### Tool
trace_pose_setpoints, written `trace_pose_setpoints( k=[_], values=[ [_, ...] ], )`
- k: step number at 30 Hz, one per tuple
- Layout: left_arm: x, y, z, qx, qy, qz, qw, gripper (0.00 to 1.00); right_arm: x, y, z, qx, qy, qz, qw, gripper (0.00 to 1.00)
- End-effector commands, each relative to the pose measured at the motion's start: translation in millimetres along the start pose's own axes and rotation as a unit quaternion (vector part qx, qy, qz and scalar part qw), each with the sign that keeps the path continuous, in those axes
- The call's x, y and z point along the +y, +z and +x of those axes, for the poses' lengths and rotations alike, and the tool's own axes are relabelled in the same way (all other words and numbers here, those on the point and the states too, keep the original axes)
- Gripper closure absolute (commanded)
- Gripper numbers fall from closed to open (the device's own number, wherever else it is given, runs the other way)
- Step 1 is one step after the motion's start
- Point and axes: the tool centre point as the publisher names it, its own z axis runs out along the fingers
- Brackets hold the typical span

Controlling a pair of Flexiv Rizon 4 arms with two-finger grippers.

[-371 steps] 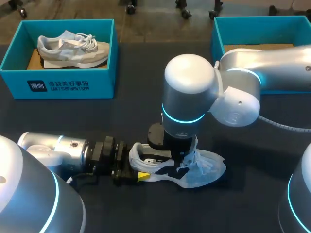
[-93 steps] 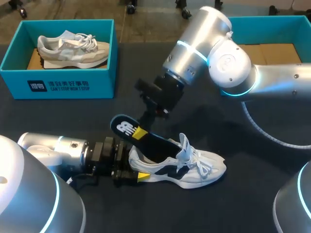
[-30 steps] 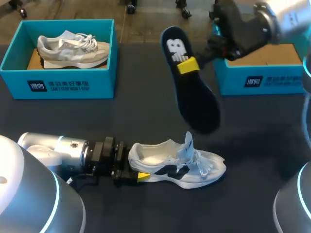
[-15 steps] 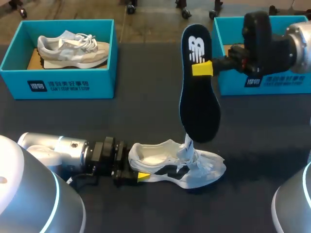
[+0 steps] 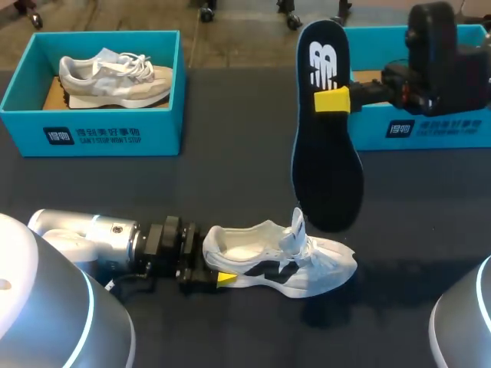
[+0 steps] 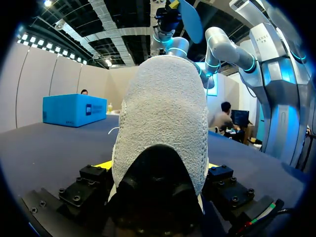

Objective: Take the shoe out of the shoebox, open the shoe tongue, remove and reinsert the insole, then place the shoe into the shoebox

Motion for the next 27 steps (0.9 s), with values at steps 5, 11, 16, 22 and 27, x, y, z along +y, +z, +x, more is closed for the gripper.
trace_pose_setpoints(
  k=[5, 11, 16, 22, 27],
  values=[
    [1.5, 1.3, -0.1, -0.001, 0.000, 0.000, 1.000, 1.00, -1.0, -1.1, 22.7, 0.003, -0.049, -0.012, 0.999, 1.00],
    [1.5, 1.3, -0.1, -0.001, 0.000, 0.000, 1.000, 1.00, 1.3, -4.1, 31.9, -0.003, -0.032, -0.022, 0.999, 1.00],
    [1.5, 1.3, -0.1, -0.001, 0.000, 0.000, 1.000, 1.00, 3.7, -4.8, 34.6, -0.002, -0.028, -0.025, 0.999, 1.00],
    [1.5, 1.3, -0.1, -0.001, 0.000, 0.000, 1.000, 1.00, 3.7, -4.8, 34.6, -0.002, -0.028, -0.025, 0.999, 1.00],
    [1.3, 0.7, 0.7, 0.004, 0.000, -0.002, 1.000, 1.00, 3.7, -4.8, 34.6, -0.002, -0.028, -0.025, 0.999, 1.00]
  ],
)
